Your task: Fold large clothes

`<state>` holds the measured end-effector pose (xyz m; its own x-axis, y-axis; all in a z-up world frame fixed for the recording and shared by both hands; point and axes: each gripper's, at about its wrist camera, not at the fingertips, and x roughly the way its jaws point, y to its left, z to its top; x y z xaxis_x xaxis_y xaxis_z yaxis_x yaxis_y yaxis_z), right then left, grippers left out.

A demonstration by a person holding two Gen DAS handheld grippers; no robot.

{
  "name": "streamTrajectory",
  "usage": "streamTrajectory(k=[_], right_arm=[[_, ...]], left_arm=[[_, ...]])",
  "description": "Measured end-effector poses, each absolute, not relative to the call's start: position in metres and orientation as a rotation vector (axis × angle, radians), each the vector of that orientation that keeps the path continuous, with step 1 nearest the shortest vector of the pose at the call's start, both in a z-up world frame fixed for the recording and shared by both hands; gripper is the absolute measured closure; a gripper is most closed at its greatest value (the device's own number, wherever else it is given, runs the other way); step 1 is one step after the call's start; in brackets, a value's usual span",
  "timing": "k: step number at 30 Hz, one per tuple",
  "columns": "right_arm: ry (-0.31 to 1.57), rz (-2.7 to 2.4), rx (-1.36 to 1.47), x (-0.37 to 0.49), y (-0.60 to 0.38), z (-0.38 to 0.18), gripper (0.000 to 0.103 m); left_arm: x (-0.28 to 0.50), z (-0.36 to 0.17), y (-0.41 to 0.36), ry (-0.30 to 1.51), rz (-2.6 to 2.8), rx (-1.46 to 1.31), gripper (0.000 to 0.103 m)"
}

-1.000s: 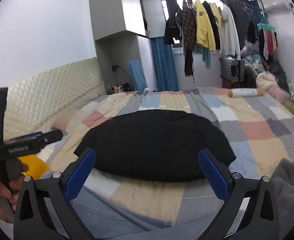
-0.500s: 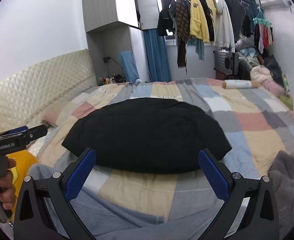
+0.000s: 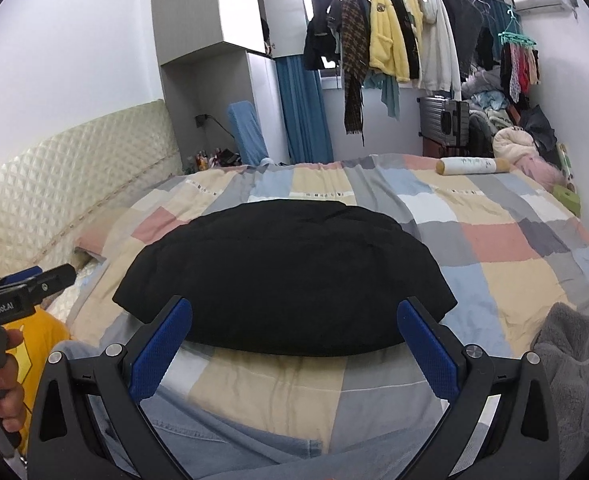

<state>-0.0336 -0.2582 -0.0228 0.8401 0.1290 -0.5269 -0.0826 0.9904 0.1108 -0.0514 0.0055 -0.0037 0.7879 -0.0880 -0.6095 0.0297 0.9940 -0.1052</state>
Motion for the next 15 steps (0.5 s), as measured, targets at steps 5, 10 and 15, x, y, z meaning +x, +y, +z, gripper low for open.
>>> streamTrajectory(k=[5, 10, 15], right_arm=[[0.562, 0.104, 0.082, -0.0362, -0.2574, -0.0229, 0.0], [0.573, 0.107, 0.082, -0.0364, -0.2566, -0.0249, 0.0], [0.574, 0.1, 0.084, -0.0369, -0.258, -0.0252, 0.0]], left_arm=[[-0.0508, -0.0052, 0.0073, 0.664, -0.058, -0.076, 0.0], [-0.0532, -0.0081, 0.0072, 0.676, -0.057, -0.086, 0.0], [-0.0539, -0.009, 0.0036, 0.689, -0.066, -0.087, 0.0]])
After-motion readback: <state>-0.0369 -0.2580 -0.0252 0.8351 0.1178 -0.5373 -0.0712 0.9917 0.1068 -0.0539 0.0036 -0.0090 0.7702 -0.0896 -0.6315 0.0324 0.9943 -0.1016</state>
